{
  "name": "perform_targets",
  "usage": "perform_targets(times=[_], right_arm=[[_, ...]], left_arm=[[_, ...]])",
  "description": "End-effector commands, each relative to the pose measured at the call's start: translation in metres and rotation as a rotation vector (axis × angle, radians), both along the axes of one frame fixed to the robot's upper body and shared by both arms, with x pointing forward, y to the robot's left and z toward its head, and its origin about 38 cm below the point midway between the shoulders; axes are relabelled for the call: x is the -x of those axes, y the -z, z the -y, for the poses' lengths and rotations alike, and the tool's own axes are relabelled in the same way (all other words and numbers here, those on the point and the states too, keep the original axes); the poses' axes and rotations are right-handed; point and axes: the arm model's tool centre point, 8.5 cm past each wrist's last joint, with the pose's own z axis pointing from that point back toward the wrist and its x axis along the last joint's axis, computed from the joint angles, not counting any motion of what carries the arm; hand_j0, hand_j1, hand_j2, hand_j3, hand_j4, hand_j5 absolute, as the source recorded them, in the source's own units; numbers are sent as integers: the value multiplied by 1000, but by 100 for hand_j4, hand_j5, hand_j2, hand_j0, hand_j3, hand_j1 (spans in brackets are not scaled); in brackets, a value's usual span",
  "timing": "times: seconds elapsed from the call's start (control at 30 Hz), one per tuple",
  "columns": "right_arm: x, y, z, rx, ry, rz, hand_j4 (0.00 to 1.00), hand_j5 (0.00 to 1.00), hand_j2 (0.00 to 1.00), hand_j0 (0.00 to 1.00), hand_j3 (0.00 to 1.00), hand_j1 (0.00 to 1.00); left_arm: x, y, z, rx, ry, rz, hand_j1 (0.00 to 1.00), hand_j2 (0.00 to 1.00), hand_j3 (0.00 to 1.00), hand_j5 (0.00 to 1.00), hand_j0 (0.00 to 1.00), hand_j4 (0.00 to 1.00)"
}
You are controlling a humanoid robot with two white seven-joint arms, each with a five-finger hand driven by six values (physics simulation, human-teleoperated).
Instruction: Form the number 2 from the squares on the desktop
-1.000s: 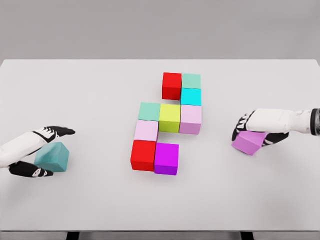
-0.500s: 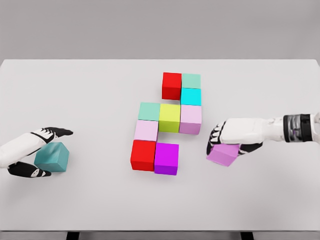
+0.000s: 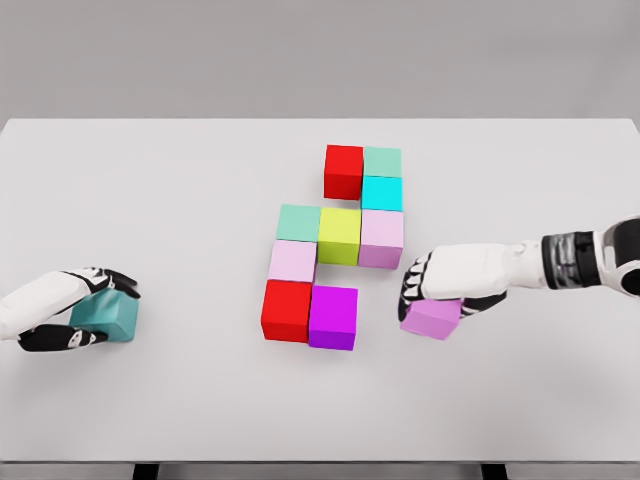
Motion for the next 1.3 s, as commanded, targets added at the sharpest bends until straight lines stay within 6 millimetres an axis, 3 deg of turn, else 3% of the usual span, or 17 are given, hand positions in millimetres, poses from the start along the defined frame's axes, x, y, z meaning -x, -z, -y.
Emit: perform_targets(times=[0.0, 0.07, 0.47, 0.8, 0.83, 0.93, 0.97, 1.27], right_arm=[[0, 1, -6, -6, -10, -6, 63, 63, 63, 63, 63, 63], [1, 4, -13, -2, -26, -5, 63, 63, 63, 63, 63, 63], [7, 18, -31, 12, -77, -26, 63, 63, 63, 63, 63, 63], [6, 20, -14, 65, -54, -17, 64, 64, 64, 64, 64, 64], [6, 21, -12, 70, -52, -19, 66, 66, 66, 66, 66, 66], [6, 23, -5, 89, -39, -27, 95, 95, 95, 95, 95, 95], [6, 22, -4, 91, -37, -27, 98, 98, 98, 98, 98, 98], [5, 20, -2, 100, -35, -9, 100, 100, 100, 100, 100, 100]], left_arm=[[0, -1, 0, 2, -1, 1, 52, 52, 52, 52, 52, 52], [-2, -3, 1, 4, 0, 9, 47, 47, 47, 47, 47, 47], [-15, -20, 4, 11, 6, 66, 43, 43, 43, 43, 43, 43], [-35, -42, 15, 52, 18, 158, 43, 43, 43, 43, 43, 43], [-37, -44, 17, 58, 18, 167, 43, 43, 43, 43, 43, 43], [-46, -46, 33, 91, 42, 193, 43, 43, 43, 43, 43, 43], [-50, -47, 39, 92, 60, 198, 43, 43, 43, 43, 43, 43], [-60, -53, 54, 124, 77, 236, 41, 41, 41, 41, 41, 41]])
